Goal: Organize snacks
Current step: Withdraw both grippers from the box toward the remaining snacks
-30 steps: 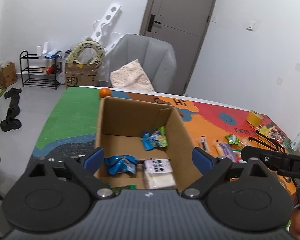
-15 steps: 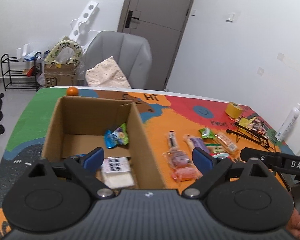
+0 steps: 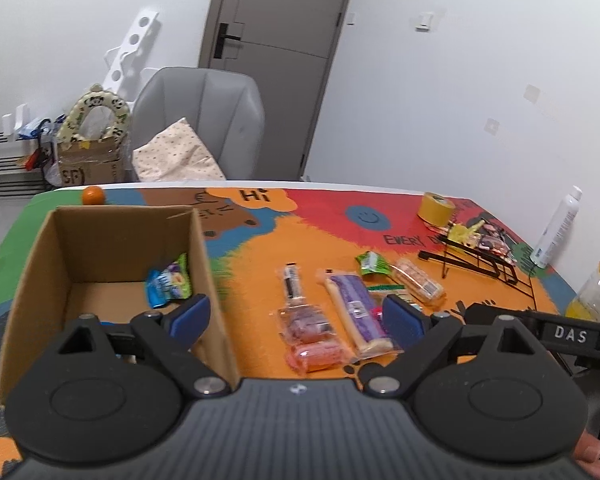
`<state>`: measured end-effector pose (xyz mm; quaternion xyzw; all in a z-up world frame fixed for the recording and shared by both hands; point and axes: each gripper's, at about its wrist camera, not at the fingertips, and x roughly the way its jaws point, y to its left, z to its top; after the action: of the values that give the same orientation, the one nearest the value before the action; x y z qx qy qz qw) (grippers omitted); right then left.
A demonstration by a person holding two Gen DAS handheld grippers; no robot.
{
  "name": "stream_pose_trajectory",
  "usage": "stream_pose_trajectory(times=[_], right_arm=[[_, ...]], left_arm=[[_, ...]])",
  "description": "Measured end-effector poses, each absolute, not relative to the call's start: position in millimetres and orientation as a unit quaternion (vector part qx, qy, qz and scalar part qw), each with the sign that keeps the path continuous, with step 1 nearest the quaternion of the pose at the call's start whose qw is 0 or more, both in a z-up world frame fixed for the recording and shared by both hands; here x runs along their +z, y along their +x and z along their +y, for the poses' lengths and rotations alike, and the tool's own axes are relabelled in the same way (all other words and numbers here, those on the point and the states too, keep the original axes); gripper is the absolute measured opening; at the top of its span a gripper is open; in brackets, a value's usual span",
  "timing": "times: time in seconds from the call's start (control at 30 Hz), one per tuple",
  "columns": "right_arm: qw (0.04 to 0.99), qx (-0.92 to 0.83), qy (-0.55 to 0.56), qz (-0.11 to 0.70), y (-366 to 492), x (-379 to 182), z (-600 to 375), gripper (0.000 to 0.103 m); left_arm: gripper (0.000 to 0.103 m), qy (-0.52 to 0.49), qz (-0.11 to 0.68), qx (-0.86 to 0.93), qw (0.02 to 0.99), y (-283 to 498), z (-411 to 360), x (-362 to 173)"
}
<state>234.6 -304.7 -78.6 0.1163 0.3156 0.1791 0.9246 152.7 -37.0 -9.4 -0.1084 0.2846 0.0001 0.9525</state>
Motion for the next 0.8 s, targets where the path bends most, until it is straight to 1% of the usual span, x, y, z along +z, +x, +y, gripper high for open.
stream_pose_trajectory(times=[0.07,0.2,0.33,0.4,0.53,0.8], right_arm=[[0.925,0.177,0.118,0.315,235.6,-81.6,-308.6,0.092],[0.924,0.171,0.119,0.321,237.9,-87.8,-313.7,0.092],[0.925,0.168,0.116,0.321,236.8,-93.4,-317.0,0.092],[0.926,0.167,0.115,0.320,236.8,-96.3,-318.9,0.091],[0.922,0.169,0.122,0.325,241.0,-104.6,-323.6,0.079],[0.916,0.179,0.135,0.333,248.4,-117.8,-326.9,0.071]], left_arm=[[0.090,-0.106,0.281,-0.007,0.954,155.8,-43.2,-10.3],[0.082,-0.101,0.288,-0.020,0.952,164.8,-57.3,-15.6],[0.079,-0.094,0.294,-0.031,0.951,172.4,-69.1,-23.7],[0.075,-0.092,0.300,-0.032,0.949,177.5,-73.2,-29.5],[0.071,-0.091,0.312,-0.032,0.945,185.5,-79.3,-41.6],[0.069,-0.082,0.331,-0.022,0.940,197.2,-88.7,-62.8]])
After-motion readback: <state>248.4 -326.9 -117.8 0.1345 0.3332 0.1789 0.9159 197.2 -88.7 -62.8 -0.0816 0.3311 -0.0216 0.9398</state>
